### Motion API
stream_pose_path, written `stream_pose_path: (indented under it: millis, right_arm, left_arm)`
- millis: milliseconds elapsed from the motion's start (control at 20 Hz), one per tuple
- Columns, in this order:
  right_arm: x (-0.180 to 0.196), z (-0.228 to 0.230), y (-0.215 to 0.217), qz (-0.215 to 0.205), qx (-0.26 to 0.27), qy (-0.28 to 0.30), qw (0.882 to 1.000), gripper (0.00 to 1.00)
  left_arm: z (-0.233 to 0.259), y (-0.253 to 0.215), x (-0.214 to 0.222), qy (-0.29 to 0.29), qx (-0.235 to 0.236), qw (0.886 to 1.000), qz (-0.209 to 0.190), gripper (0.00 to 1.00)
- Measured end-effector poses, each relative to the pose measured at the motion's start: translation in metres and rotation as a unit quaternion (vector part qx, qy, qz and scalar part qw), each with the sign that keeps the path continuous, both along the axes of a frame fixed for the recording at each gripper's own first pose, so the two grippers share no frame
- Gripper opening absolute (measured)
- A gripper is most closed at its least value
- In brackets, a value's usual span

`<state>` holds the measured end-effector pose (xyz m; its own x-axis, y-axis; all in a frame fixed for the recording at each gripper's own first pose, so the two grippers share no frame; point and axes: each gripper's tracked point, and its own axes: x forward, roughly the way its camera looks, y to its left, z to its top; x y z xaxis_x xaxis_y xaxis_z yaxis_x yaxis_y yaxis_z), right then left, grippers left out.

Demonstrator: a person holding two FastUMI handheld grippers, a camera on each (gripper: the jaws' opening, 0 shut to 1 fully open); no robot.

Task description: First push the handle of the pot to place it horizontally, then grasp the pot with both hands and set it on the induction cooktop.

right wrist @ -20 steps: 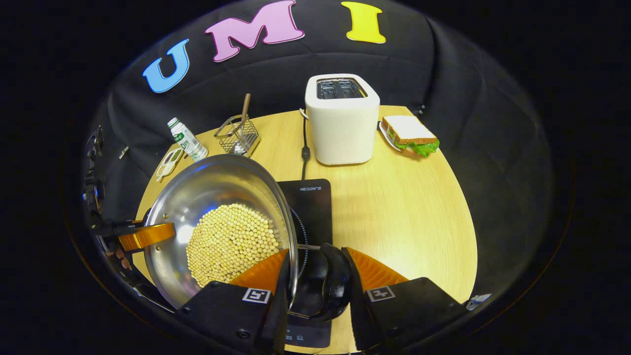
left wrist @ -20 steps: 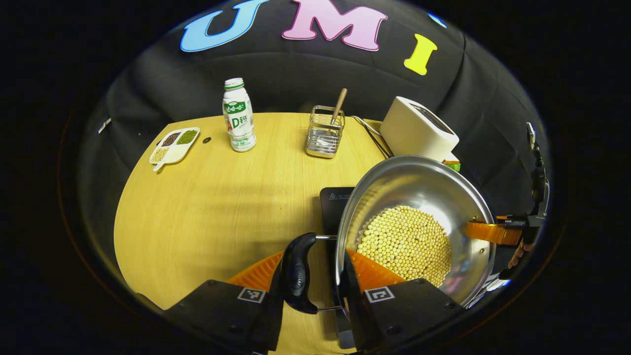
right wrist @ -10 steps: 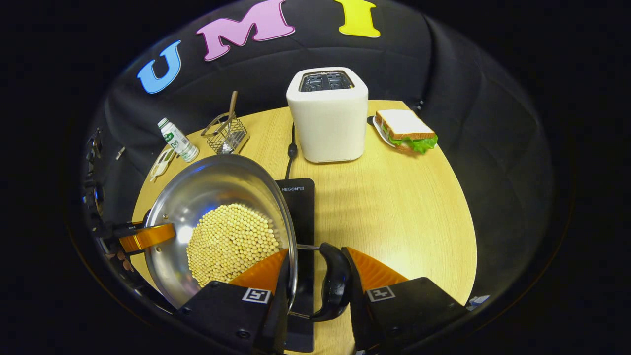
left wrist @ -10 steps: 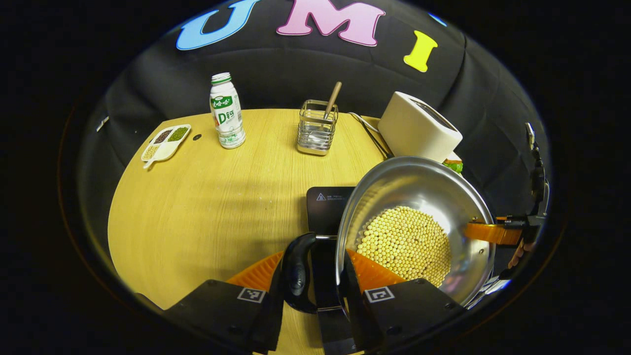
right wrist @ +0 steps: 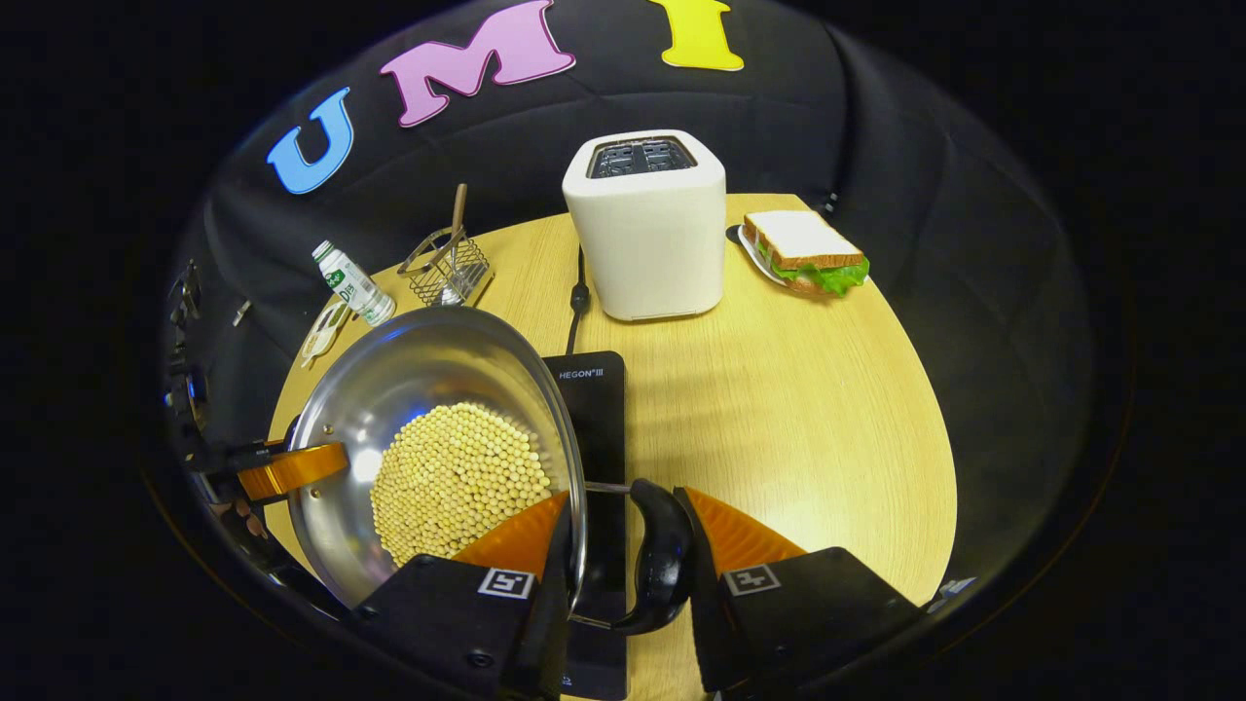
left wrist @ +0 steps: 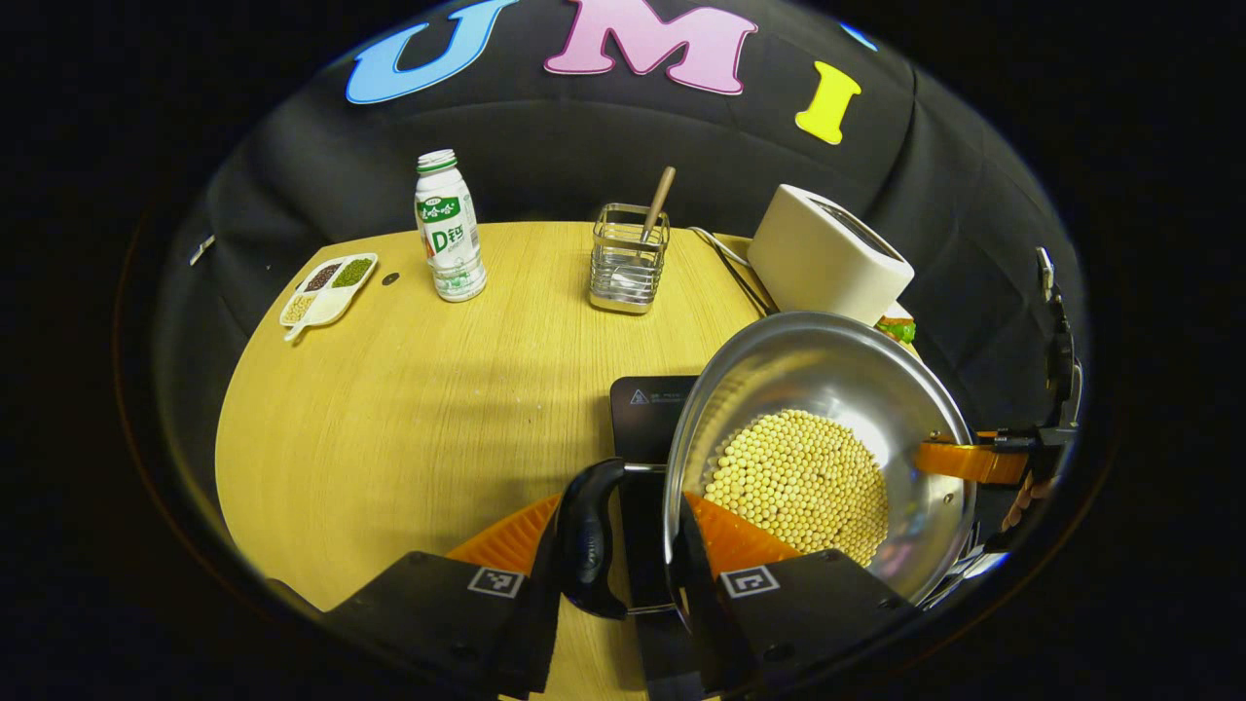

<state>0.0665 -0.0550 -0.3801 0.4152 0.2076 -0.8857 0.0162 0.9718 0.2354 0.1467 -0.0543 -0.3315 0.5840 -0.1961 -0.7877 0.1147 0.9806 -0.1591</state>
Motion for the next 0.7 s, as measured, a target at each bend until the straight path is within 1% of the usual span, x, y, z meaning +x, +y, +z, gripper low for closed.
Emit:
stream_pose_path:
  millis: [100,150,350,500,550,600,650,700]
  right_arm:
    - [0.0,0.0,0.0,-0.001,0.002,0.001,1.0,0.51]
    - [0.0,-0.001,0.001,-0.001,0.002,0.001,1.0,0.56]
    - [0.0,0.0,0.001,-0.002,0.006,0.001,1.0,0.59]
    - [0.0,0.005,0.002,-0.007,0.017,-0.002,1.0,0.63]
    - [-0.001,0.006,0.004,-0.006,0.02,-0.004,1.0,0.72]
    - [-0.001,0.009,0.001,-0.008,0.016,-0.008,1.0,0.87]
    - [-0.001,0.007,0.001,-0.008,0.013,-0.009,1.0,1.0]
    - [-0.001,0.01,-0.001,-0.01,0.011,-0.012,1.0,0.99]
  left_arm:
    - [0.0,0.0,0.0,0.002,-0.001,1.0,0.0,0.59]
    - [0.0,0.001,0.0,0.004,0.0,1.0,-0.001,0.59]
    - [-0.001,0.0,-0.001,0.008,0.0,1.0,-0.002,0.61]
    - [0.001,0.0,-0.002,0.004,-0.002,1.0,0.001,0.64]
    - [0.003,0.002,-0.001,-0.002,-0.001,1.0,0.008,0.65]
    - [0.005,0.001,0.0,-0.008,-0.004,1.0,0.012,0.72]
    - [0.006,0.004,0.0,-0.013,0.0,1.0,0.017,0.84]
    - [0.007,0.005,0.0,-0.014,0.002,1.0,0.018,0.94]
